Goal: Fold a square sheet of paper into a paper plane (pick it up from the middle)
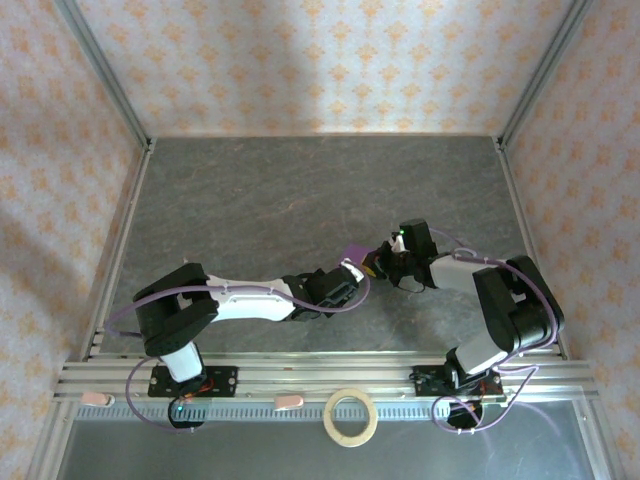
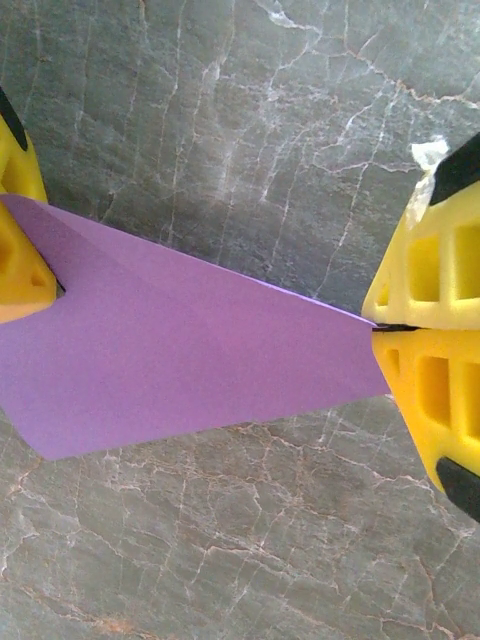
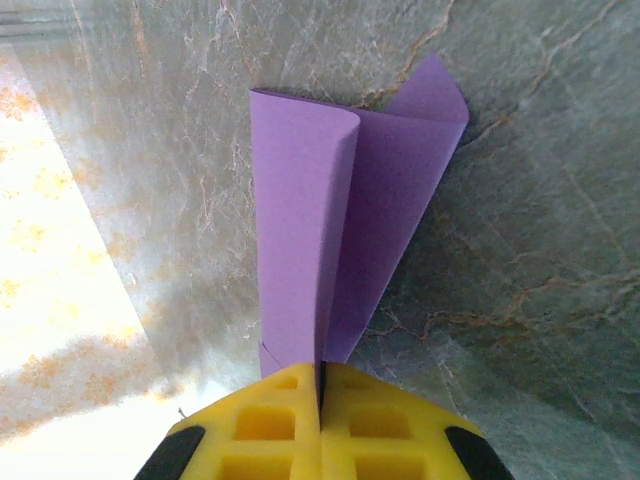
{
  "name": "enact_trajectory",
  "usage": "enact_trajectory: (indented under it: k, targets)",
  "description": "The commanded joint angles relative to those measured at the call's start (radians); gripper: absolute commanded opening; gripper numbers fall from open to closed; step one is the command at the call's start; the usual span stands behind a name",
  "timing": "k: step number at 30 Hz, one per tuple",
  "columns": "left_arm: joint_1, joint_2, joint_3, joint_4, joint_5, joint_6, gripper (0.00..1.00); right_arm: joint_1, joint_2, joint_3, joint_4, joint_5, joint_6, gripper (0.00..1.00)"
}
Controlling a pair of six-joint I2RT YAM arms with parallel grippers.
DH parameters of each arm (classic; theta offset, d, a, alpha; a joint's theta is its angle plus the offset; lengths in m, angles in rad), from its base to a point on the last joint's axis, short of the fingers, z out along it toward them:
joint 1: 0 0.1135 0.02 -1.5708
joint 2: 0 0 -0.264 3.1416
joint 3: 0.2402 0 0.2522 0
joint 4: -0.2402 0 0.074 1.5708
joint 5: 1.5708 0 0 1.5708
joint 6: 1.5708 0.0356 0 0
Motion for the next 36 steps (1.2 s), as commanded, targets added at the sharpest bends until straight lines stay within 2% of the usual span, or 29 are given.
enact_trajectory:
  k: [1, 4, 9, 13, 22, 26, 32, 36]
  targets:
    - [-0.006, 0.013, 0.005, -0.017, -0.038, 0.01, 0.14, 0.004, 0.003, 0.016, 0.022, -0.01, 0.007, 0.0]
    - [-0.006, 0.016, 0.005, -0.016, -0.04, 0.013, 0.16, 0.004, 0.003, 0.018, 0.017, -0.01, 0.006, 0.0]
    - [-0.005, 0.016, 0.002, -0.01, -0.038, 0.015, 0.11, 0.004, 0.003, 0.02, 0.016, -0.011, 0.004, 0.0]
    - [-0.005, 0.02, 0.001, -0.007, -0.039, 0.014, 0.12, 0.005, 0.004, 0.021, 0.014, -0.012, 0.004, 0.0]
    - [-0.005, 0.03, 0.003, -0.006, -0.041, 0.019, 0.13, 0.005, 0.007, 0.026, 0.014, -0.014, 0.003, 0.0]
    - [-0.004, 0.041, 0.007, -0.007, -0.044, 0.021, 0.18, 0.004, 0.006, 0.023, 0.016, -0.015, 0.003, 0.0]
    - [-0.005, 0.028, 0.001, 0.006, -0.034, 0.02, 0.07, 0.004, 0.008, 0.021, 0.019, -0.016, 0.004, 0.0]
    - [-0.005, 0.03, 0.006, 0.006, -0.023, 0.021, 0.04, 0.005, 0.009, 0.016, 0.022, -0.015, 0.004, 0.0]
